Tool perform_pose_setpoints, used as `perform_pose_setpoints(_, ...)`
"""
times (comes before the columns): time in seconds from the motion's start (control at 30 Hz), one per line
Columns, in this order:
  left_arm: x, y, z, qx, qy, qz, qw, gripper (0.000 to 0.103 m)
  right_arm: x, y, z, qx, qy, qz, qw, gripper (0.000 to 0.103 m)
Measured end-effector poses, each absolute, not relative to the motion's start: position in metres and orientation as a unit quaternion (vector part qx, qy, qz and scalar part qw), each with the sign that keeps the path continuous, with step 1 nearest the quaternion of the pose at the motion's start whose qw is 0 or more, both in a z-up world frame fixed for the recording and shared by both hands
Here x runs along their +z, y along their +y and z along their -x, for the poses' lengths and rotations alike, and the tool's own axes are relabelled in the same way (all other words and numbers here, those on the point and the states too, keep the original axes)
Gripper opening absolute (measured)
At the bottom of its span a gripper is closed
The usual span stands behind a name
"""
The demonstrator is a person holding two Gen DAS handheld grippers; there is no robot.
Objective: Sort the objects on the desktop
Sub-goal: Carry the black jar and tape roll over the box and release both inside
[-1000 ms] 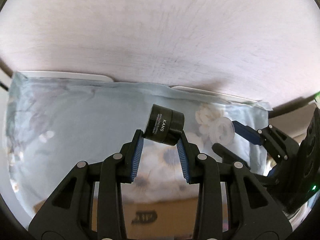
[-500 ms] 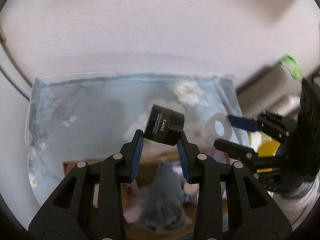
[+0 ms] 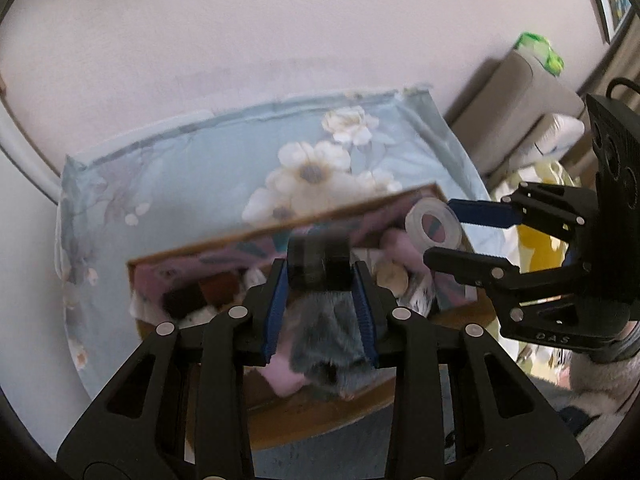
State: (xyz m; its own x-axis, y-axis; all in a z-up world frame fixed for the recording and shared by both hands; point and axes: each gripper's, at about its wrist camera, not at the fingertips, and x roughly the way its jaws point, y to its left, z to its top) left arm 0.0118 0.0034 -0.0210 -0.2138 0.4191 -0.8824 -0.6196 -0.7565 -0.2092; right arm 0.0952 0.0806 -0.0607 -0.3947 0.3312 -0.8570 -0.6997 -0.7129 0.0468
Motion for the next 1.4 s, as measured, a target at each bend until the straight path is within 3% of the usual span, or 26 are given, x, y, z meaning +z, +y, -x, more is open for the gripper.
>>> perform_pose_setpoints(0.3,-0.053,-0.006,-0.021,0.755,0.096,0.551,0.341,0.027,-0.09,0.08,-0.101,0.774,0.24,0.476,0.341,0.038)
perform_pose_setpoints(1.03,-0.057,-0.011,-0.029,0.749,0.131,0.541,0.358,0.028,-0.108,0.075,-0.104,0.759,0.279,0.489,0.326,0.038)
perform_pose_setpoints(1.07,-0.056,-0.011,-0.03,0.751,0.133,0.539,0.358,0.03,-0.108,0.076,-0.105,0.758,0.283,0.488,0.328,0.039)
perform_pose_setpoints(1.1,-0.054,-0.01,-0.031,0.752,0.135,0.537,0.357,0.045,-0.109,0.076,-0.106,0.757,0.287,0.485,0.33,0.039)
perform_pose_setpoints(1.13,-0.053,-0.01,-0.032,0.755,0.136,0.533,0.357,0.073,-0.108,0.076,-0.107,0.757,0.293,0.481,0.331,0.044)
perform_pose_setpoints(1.2,-0.046,-0.01,-0.035,0.768,0.138,0.516,0.354,0.103,-0.108,0.076,-0.108,0.755,0.3,0.479,0.332,0.066)
perform_pose_setpoints(1.23,-0.043,-0.011,-0.037,0.774,0.14,0.507,0.352,0.102,-0.108,0.076,-0.108,0.755,0.3,0.477,0.336,0.08)
perform_pose_setpoints(1.33,-0.04,-0.009,-0.036,0.776,0.152,0.504,0.346,0.102,-0.107,0.077,-0.109,0.753,0.303,0.477,0.338,0.084)
perform_pose_setpoints(1.4,-0.042,-0.009,-0.036,0.777,0.155,0.506,0.341,0.102,-0.109,0.076,-0.107,0.748,0.3,0.485,0.339,0.095)
